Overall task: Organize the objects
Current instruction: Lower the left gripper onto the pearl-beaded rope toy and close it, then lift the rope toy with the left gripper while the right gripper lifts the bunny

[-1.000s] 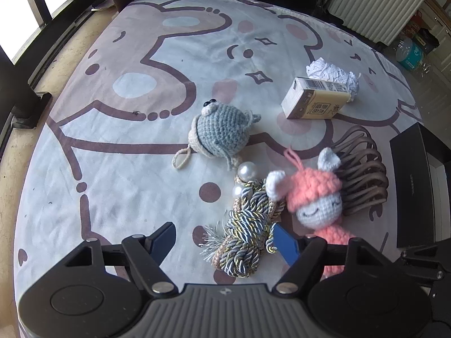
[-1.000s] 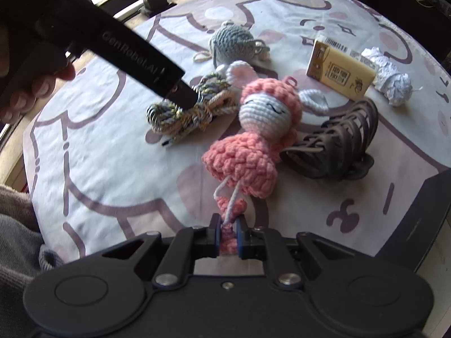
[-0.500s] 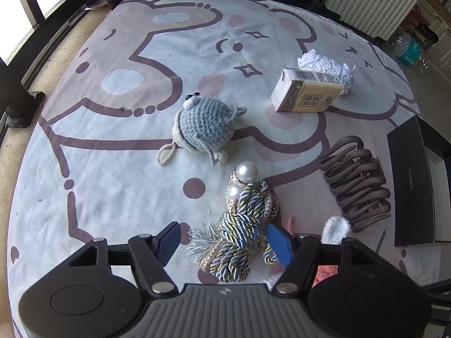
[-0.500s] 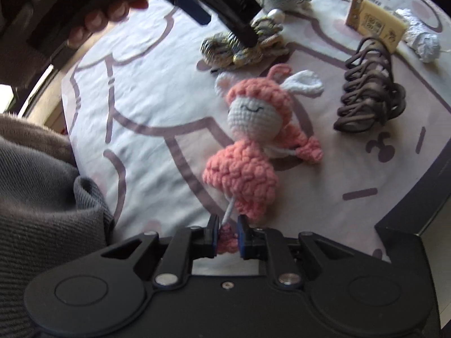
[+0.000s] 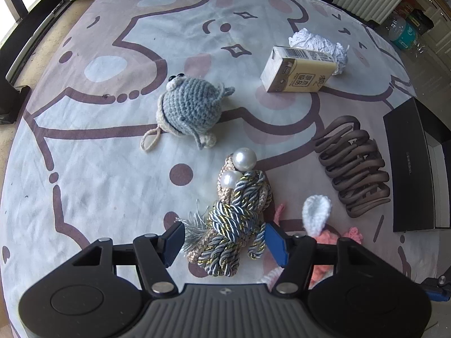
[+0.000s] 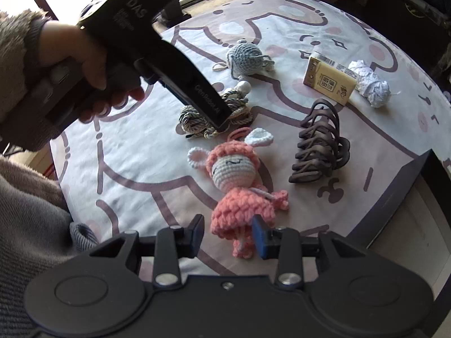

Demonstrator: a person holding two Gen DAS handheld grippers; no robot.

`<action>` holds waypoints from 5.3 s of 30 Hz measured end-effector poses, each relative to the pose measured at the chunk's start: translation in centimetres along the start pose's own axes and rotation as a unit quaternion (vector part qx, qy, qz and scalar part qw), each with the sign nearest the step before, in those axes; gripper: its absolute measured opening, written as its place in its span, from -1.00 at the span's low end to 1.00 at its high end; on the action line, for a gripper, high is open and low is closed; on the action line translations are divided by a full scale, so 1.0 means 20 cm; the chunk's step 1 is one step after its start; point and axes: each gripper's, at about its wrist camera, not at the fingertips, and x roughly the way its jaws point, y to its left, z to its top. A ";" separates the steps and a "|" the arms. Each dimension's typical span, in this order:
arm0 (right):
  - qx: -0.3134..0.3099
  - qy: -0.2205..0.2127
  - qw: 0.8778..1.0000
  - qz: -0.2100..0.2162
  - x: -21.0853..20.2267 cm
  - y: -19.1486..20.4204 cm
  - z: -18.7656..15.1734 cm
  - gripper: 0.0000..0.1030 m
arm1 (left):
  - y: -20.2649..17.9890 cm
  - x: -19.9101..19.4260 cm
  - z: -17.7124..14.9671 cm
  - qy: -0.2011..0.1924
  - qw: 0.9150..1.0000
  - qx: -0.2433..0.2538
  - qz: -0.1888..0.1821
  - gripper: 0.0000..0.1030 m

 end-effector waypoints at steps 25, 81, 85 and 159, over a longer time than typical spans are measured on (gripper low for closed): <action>-0.065 0.092 0.992 -0.054 0.32 0.14 0.22 -0.25 | 0.24 -0.09 -0.07 0.004 0.999 -0.032 0.026 -0.28; 0.209 -0.140 0.963 -0.093 -0.20 -0.18 0.17 -0.40 | 0.05 -0.47 -0.01 -0.133 0.991 -0.019 0.024 -0.05; 0.230 -0.160 0.954 -0.104 -0.26 -0.20 0.15 -0.40 | 0.02 -0.53 -0.02 -0.150 0.988 -0.013 0.022 -0.05; 0.323 -0.247 0.891 -0.202 -0.70 -0.52 -0.09 -0.40 | -0.57 -0.80 0.13 -0.216 0.972 0.086 -0.015 -0.05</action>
